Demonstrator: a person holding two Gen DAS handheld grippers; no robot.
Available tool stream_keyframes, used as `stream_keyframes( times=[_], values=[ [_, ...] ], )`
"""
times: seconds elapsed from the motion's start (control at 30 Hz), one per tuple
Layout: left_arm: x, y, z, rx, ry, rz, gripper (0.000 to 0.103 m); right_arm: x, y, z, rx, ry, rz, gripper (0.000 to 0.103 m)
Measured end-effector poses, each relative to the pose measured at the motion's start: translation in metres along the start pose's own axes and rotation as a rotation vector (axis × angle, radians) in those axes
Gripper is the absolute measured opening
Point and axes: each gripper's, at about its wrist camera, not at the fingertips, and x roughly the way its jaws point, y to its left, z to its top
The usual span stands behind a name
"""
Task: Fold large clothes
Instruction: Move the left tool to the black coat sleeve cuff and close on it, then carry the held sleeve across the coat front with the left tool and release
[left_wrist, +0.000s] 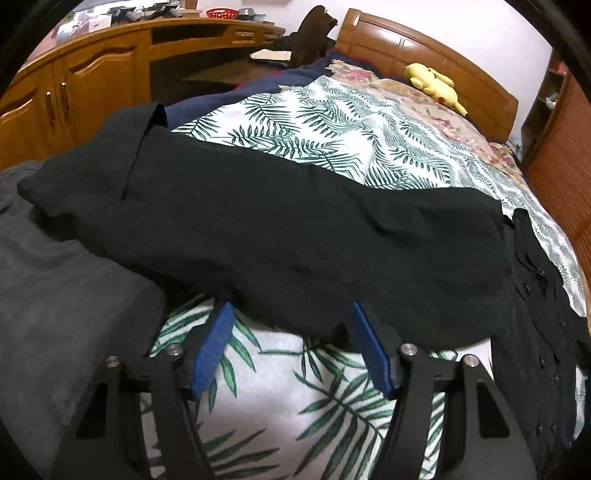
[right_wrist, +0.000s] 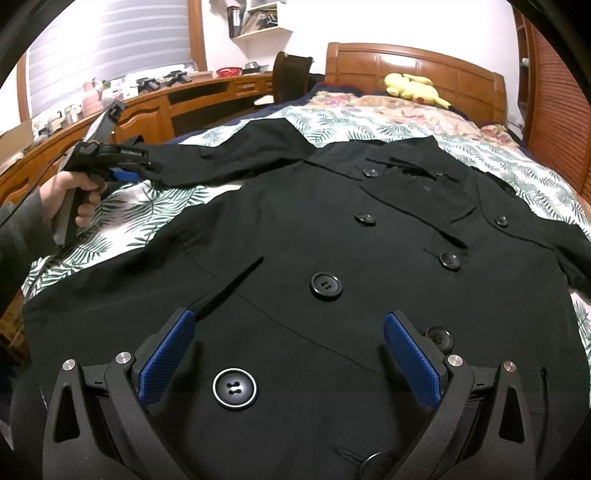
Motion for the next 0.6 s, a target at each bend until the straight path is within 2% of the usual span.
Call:
stream_keyframes(
  times=[0.1, 0.17, 0.23, 0.4, 0.6],
  values=[
    [0.002, -0.001, 0.005, 0.006, -0.013, -0.002, 0.035, 0.000, 0.001, 0.000, -0.001, 0.002, 0.002, 0.103],
    [0.003, -0.004, 0.008, 0.016, -0.010, -0.007, 0.011, 0.000, 0.001, 0.000, 0.000, 0.002, 0.002, 0.103],
    [-0.001, -0.009, 0.011, 0.040, -0.022, -0.004, 0.004, 0.000, 0.001, 0.000, 0.000, 0.003, 0.002, 0.103],
    [-0.029, -0.039, 0.020, 0.117, -0.092, 0.006, 0.001, 0.000, 0.002, 0.000, 0.003, 0.004, 0.006, 0.103],
    [-0.080, -0.100, 0.022, 0.232, -0.151, -0.064, 0.000, -0.009, -0.003, 0.000, 0.020, -0.010, 0.013, 0.103]
  ],
)
